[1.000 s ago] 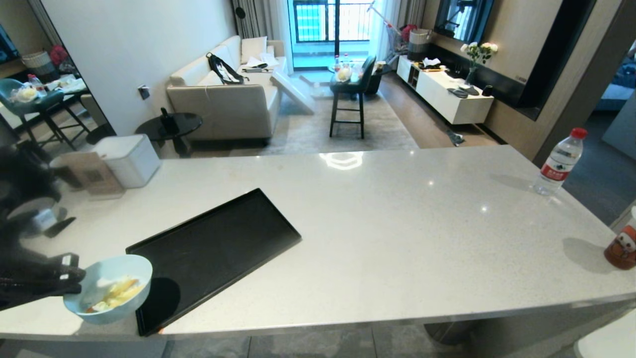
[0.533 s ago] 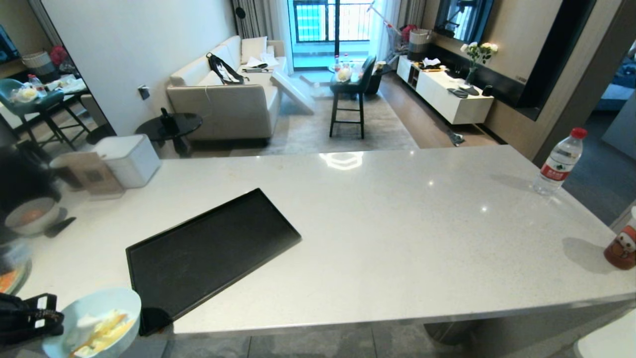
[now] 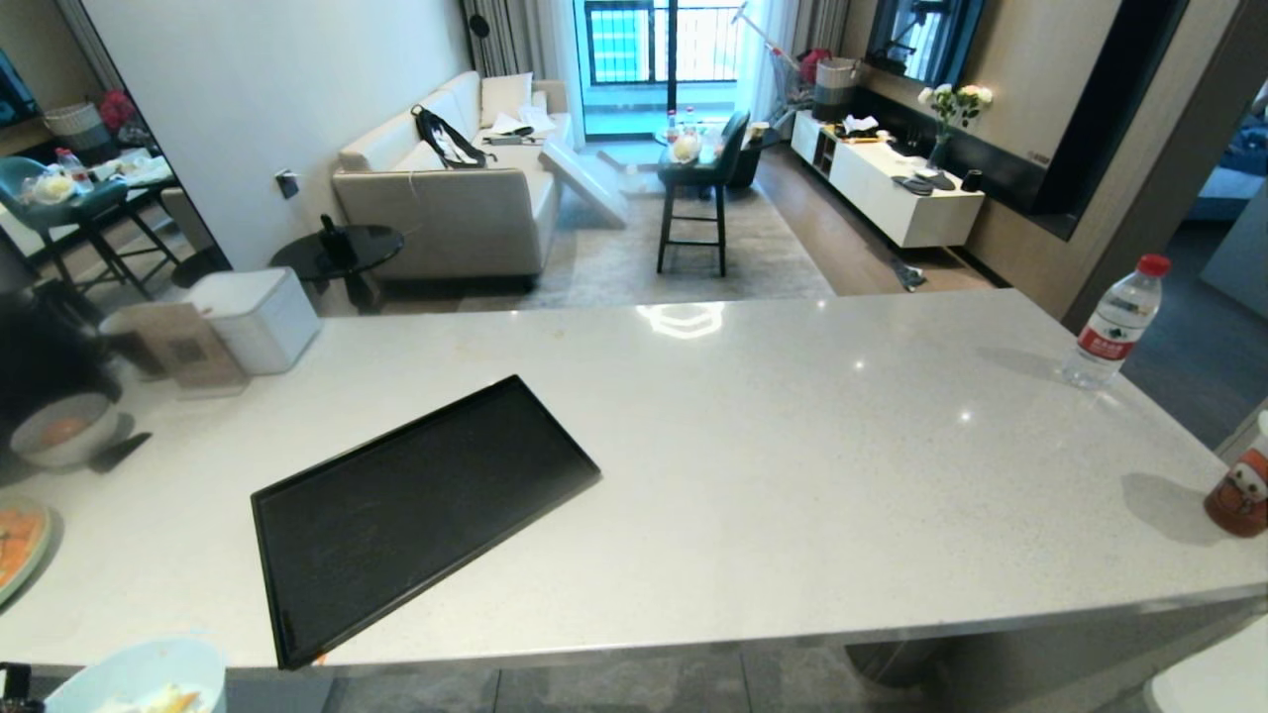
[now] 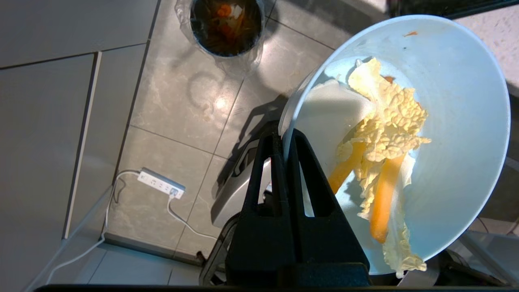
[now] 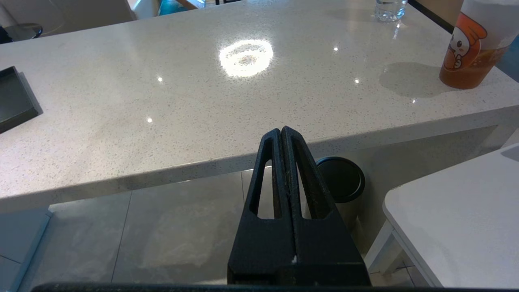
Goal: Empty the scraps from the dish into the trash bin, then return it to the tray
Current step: Move the bowl over the trash can
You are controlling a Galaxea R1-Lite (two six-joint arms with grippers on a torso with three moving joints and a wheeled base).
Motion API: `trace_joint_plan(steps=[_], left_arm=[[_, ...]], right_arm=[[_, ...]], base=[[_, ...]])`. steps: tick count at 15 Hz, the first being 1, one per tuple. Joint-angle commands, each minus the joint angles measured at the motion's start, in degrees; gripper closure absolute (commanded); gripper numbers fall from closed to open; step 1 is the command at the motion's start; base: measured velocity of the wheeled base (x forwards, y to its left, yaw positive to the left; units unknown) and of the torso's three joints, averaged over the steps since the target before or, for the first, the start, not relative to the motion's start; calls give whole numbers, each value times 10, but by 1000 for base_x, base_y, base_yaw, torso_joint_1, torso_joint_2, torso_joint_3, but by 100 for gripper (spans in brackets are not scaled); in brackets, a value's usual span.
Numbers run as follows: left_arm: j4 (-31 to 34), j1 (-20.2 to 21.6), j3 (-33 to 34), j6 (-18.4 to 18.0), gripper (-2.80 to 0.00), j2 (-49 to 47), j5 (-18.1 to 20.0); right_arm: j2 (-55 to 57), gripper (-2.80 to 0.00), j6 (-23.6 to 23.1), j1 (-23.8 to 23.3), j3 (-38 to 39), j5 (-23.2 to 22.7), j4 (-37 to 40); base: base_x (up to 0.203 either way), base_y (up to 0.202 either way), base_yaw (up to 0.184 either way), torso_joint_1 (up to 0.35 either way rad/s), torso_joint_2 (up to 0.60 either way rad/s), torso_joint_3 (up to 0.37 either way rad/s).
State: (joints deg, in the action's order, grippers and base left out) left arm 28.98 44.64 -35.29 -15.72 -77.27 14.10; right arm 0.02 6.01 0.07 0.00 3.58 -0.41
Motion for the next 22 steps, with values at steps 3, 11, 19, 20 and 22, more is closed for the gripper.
trace_joint_plan(steps=[3,11,19,20,22], left_arm=[[6,71,29,-87,0,24,36],[6,82,89,-141,0,82,64],[6,79,86,-141,0,92,69],[6,79,88,-141,0,92,70],[6,79,88,-141,0,91,70]], right_arm=[[0,0,1,0,0,0,0],[0,0,1,0,0,0,0],[0,0,1,0,0,0,0],[0,0,1,0,0,0,0],[0,0,1,0,0,0,0]], base=[[0,0,0,0,0,0],[0,0,0,0,0,0],[0,0,0,0,0,0],[0,0,0,0,0,0],[0,0,0,0,0,0]])
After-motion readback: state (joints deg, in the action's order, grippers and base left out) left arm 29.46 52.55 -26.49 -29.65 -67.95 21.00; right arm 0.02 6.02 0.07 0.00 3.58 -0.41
